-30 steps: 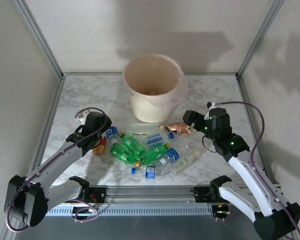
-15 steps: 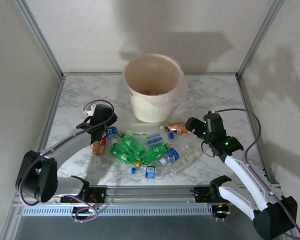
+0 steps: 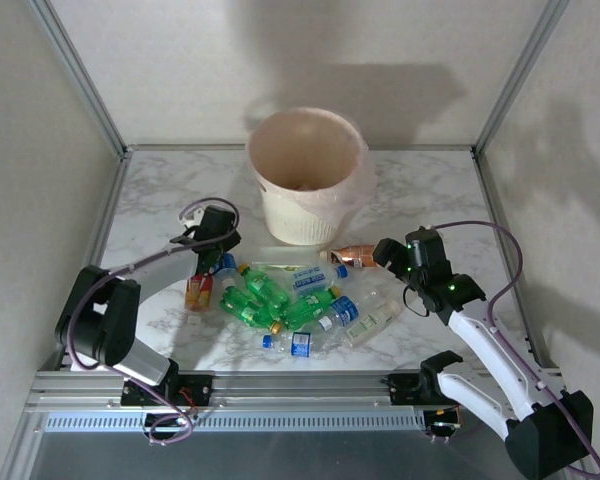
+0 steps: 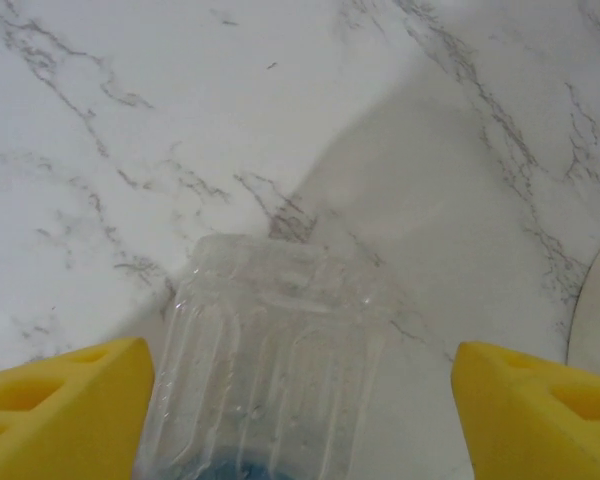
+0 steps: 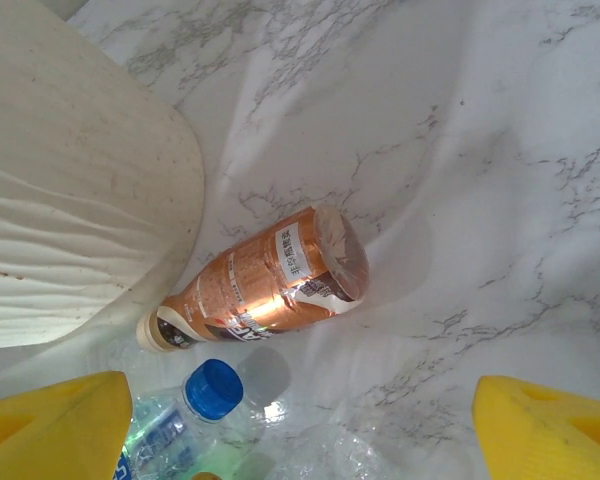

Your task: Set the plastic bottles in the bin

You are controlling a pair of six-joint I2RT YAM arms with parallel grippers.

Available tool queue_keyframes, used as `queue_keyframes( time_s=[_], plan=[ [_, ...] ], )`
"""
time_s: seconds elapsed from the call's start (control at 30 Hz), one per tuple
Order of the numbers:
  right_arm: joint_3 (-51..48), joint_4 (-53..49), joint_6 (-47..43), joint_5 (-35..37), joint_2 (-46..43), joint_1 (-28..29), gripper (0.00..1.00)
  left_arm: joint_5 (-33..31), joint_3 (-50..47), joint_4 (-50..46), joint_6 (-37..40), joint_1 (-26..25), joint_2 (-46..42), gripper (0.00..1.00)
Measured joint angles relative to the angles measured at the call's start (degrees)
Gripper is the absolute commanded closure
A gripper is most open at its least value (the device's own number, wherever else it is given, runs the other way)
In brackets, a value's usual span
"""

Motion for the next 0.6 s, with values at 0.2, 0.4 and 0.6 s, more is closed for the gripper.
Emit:
queue_keyframes(
  time_s=[0.2,0.4,0.6],
  plan=[
    [0.00,0.00,0.20,0.00,0.00,0.00,0.12,0.02,3.23,0.46,0.24,0.00,5.70,0.26],
    [0.02,0.02,0.17,0.00,0.22,0.00,0.12,0.09,4.59,0.68,0.87,0.02,8.70,0.29],
    [0.02,0.00,0.17,0.00,0.63,-0.09,0.12,0.15,5.42,0.85,1.40,0.00,9.46,0.30]
  ],
)
